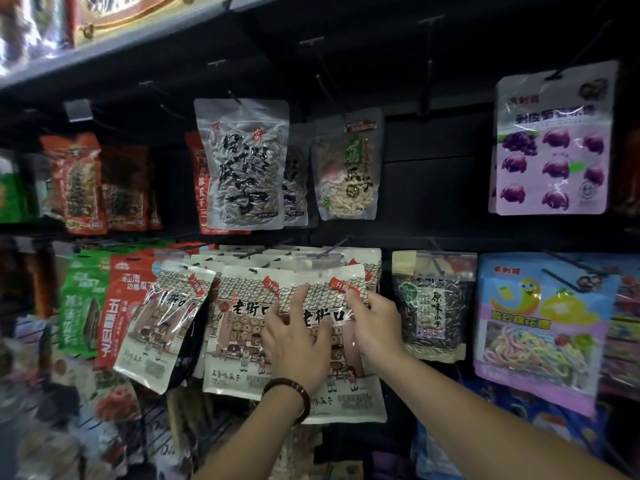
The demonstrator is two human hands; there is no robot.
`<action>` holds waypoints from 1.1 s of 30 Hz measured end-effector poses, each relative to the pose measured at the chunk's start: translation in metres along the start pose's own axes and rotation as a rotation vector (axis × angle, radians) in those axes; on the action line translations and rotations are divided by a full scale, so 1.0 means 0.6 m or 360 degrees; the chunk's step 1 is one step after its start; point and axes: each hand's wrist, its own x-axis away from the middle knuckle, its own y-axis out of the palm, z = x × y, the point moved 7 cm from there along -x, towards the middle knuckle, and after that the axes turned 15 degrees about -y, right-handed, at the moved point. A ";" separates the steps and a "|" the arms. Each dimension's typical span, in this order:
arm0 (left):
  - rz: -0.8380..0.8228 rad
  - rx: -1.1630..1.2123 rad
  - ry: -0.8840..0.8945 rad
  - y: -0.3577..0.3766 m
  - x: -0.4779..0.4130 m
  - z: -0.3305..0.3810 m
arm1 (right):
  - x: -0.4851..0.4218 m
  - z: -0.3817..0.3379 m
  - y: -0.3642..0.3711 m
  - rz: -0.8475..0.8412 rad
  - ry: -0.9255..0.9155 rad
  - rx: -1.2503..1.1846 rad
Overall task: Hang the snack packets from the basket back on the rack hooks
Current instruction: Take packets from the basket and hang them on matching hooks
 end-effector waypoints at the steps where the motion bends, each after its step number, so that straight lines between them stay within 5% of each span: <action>1: 0.0011 -0.0006 0.0021 -0.002 -0.001 0.002 | 0.003 -0.005 -0.001 -0.0001 -0.0043 -0.0026; 9: 0.0037 0.0027 0.0130 -0.013 0.002 0.004 | 0.008 -0.022 -0.001 -0.0017 -0.0251 -0.0083; 33: -0.0072 -0.0265 0.0079 0.015 -0.027 0.012 | -0.005 0.005 0.000 0.0270 0.0120 0.0084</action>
